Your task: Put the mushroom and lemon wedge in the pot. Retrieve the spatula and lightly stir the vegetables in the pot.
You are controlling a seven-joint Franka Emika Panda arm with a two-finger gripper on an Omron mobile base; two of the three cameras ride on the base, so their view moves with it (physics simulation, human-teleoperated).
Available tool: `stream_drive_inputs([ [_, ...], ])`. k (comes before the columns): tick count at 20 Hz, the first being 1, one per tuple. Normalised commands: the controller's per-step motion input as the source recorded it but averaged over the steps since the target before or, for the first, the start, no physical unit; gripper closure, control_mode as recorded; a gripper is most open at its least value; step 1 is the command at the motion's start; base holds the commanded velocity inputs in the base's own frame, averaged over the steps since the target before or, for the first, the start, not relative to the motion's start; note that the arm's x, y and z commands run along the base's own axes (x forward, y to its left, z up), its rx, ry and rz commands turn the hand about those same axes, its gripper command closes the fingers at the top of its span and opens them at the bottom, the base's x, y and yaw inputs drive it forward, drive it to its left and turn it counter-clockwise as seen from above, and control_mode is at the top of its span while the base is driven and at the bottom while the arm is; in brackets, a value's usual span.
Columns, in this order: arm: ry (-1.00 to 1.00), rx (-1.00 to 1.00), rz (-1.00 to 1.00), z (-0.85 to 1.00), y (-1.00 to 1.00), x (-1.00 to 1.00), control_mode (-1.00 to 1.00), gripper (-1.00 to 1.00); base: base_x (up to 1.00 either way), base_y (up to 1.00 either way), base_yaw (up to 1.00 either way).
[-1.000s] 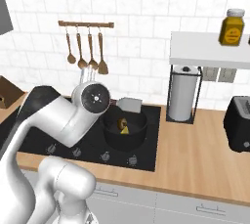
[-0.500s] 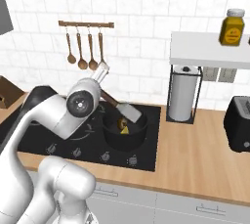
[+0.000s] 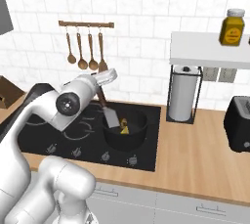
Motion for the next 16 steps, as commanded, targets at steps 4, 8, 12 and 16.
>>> stream_drive_inputs([
  [4, 0.00, 0.22, 0.01, 0.02, -0.24, -0.01, -1.00, 1.00, 0.00, 0.00, 0.00],
  [8, 0.00, 0.00, 0.00, 0.00, 0.00, 0.00, -1.00, 1.00, 0.00, 0.00, 0.00],
  [12, 0.00, 0.16, 0.00, 0.00, -0.09, 0.03, -1.00, 1.00, 0.00, 0.00, 0.00],
  [16, 0.03, 0.32, 0.00, 0.00, -0.11, 0.34, -1.00, 1.00, 0.00, 0.00, 0.00],
])
